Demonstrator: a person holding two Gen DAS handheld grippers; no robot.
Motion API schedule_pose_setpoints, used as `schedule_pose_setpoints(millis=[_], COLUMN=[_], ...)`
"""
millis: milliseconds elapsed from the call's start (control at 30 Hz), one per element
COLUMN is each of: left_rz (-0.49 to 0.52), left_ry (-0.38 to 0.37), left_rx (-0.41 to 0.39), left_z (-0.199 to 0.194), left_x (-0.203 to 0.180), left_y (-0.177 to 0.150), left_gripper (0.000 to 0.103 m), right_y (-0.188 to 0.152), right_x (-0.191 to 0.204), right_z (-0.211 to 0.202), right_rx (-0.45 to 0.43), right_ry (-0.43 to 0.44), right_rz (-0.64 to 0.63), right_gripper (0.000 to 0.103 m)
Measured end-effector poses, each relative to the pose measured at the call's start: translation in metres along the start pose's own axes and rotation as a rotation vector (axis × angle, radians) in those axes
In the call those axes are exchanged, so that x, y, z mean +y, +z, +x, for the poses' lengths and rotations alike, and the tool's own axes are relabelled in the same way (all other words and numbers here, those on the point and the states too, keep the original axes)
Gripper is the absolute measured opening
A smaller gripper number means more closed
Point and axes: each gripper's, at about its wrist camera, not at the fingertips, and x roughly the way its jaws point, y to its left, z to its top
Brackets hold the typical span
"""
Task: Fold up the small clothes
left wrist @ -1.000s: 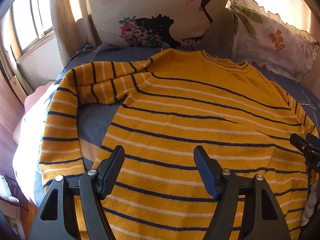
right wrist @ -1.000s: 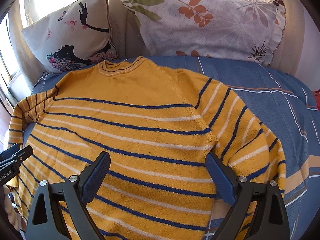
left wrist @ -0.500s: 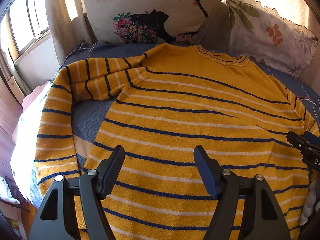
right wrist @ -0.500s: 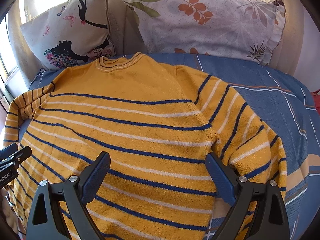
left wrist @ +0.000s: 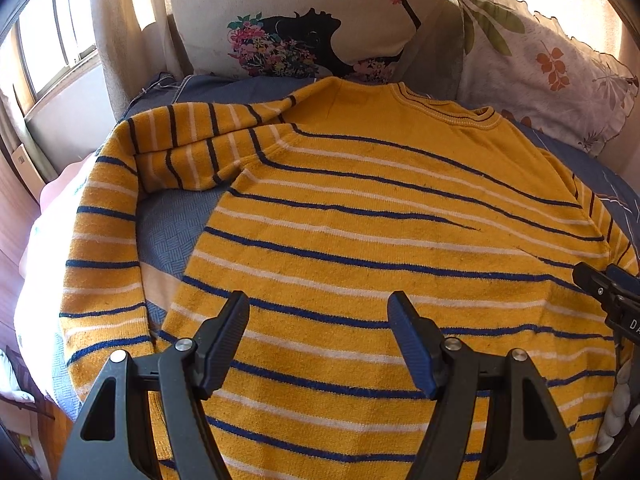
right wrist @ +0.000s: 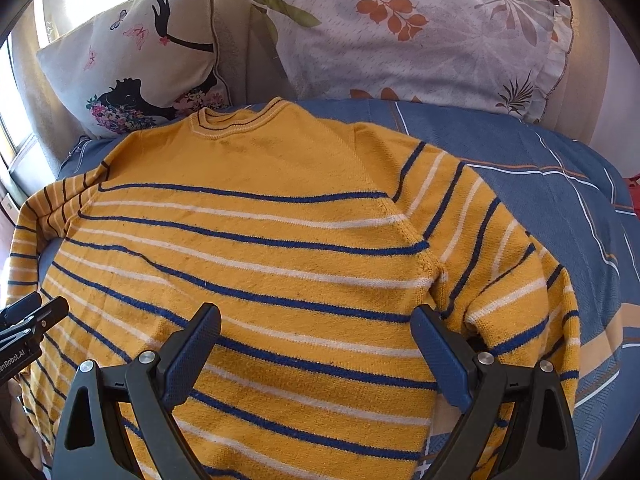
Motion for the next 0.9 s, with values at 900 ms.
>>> schedule_pose_setpoints(millis=[900], left_rz=[-0.017], left_ry=[-0.015], left_rx=[0.021], left_z=[-0.002], left_x=[0.002], left_y=[-0.005], left_gripper=[0.071], right_y=[0.004], right_x=[-0.020], right_z=[-0.021], right_rx=[-0.047], right_ry=[0.001], right_rz=[0.042], right_gripper=[0.098])
